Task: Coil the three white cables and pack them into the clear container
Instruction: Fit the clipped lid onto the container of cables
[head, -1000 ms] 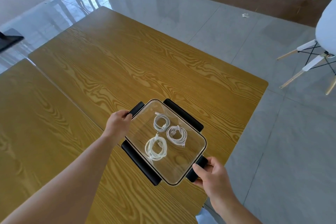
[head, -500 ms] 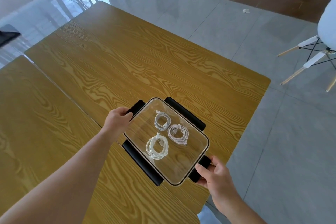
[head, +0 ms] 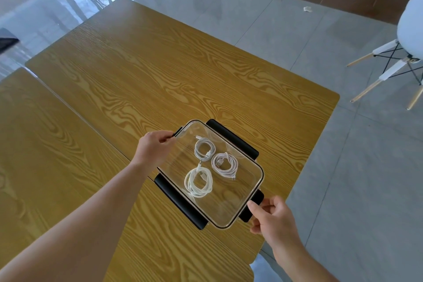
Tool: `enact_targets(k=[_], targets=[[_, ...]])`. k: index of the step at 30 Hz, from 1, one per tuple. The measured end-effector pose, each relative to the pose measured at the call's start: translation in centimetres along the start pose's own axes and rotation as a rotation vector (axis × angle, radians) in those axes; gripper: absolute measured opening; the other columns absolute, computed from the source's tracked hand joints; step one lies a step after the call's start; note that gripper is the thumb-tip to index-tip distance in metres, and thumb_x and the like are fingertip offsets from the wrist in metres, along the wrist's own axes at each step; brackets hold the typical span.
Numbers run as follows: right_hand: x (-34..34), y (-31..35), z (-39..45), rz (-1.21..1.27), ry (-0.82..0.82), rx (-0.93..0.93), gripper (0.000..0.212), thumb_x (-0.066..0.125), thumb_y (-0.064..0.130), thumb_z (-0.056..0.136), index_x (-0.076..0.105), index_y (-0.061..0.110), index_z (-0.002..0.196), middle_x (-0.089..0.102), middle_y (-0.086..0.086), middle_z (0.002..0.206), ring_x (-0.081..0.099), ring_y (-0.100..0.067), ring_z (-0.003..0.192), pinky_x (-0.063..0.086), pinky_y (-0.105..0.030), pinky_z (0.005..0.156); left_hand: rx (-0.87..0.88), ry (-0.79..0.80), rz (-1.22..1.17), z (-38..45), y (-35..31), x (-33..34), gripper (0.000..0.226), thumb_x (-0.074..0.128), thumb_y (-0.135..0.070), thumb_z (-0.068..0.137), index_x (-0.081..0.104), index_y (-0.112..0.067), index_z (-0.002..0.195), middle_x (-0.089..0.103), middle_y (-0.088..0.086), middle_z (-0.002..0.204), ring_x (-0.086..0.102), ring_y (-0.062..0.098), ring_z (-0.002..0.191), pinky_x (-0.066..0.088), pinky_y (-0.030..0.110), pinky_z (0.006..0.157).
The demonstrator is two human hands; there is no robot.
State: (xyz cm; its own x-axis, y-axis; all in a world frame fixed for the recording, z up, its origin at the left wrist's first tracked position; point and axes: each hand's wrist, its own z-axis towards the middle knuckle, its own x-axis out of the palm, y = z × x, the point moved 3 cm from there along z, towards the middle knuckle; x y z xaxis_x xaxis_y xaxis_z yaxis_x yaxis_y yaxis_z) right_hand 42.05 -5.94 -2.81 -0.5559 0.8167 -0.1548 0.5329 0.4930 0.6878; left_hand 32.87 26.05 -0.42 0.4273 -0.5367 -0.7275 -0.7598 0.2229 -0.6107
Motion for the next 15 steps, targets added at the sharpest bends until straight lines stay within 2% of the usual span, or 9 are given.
enact_targets(k=[2,4,7,10,13,15], targets=[[0.1,0.1,0.0,-0.009,-0.001,0.006,0.020,0.074,0.017,0.088,0.059,0.008,0.097,0.062,-0.013,0.080,0.060,-0.021,0.061,0.063,-0.041,0.062,0.037,0.018,0.034,-0.2,-0.4,0.2,0.023,0.058,-0.020,0.094,0.068,-0.040,0.087,0.070,0.001,0.078,0.055,0.012,0.058,0.041,0.019,0.049],[0.1,0.1,0.2,-0.009,-0.004,0.013,0.018,0.073,0.016,0.089,0.060,0.007,0.097,0.068,-0.014,0.081,0.066,-0.023,0.062,0.064,-0.043,0.064,0.034,0.017,0.015,-0.3,-0.3,0.2,0.027,0.058,-0.019,0.095,0.067,-0.042,0.083,0.065,0.000,0.069,0.050,0.011,0.053,0.040,0.021,0.047],[0.4,0.2,0.4,0.018,0.002,0.036,0.009,0.070,0.009,0.090,0.065,0.003,0.093,0.075,-0.014,0.079,0.074,-0.025,0.070,0.064,-0.041,0.069,0.011,0.010,-0.001,-0.2,-0.1,0.3,0.021,0.058,-0.020,0.095,0.073,-0.034,0.099,0.062,-0.004,0.065,0.047,0.010,0.050,0.039,0.019,0.045],[0.7,0.5,0.4,0.037,0.022,0.041,0.006,0.068,0.008,0.091,0.068,0.003,0.087,0.076,-0.012,0.080,0.076,-0.023,0.075,0.063,-0.037,0.073,-0.023,-0.007,-0.030,-0.1,0.1,0.5,0.022,0.060,-0.022,0.095,0.074,-0.024,0.112,0.066,-0.005,0.074,0.050,0.009,0.053,0.040,0.019,0.047],[1.1,0.9,0.8,-0.006,0.040,0.021,0.019,0.077,0.020,0.085,0.070,0.003,0.084,0.077,-0.011,0.080,0.077,-0.022,0.074,0.063,-0.036,0.072,-0.045,-0.017,-0.060,-0.1,0.1,0.5,0.024,0.060,-0.022,0.095,0.073,-0.022,0.115,0.065,-0.009,0.076,0.052,0.007,0.054,0.040,0.019,0.049],[1.2,1.0,1.1,-0.003,0.020,0.024,0.020,0.078,0.017,0.084,0.068,0.000,0.084,0.076,-0.016,0.082,0.076,-0.025,0.073,0.064,-0.037,0.068,-0.057,-0.015,-0.072,-0.2,0.1,0.5,0.022,0.060,-0.022,0.095,0.074,-0.023,0.112,0.066,-0.009,0.075,0.052,0.008,0.054,0.041,0.020,0.049]])
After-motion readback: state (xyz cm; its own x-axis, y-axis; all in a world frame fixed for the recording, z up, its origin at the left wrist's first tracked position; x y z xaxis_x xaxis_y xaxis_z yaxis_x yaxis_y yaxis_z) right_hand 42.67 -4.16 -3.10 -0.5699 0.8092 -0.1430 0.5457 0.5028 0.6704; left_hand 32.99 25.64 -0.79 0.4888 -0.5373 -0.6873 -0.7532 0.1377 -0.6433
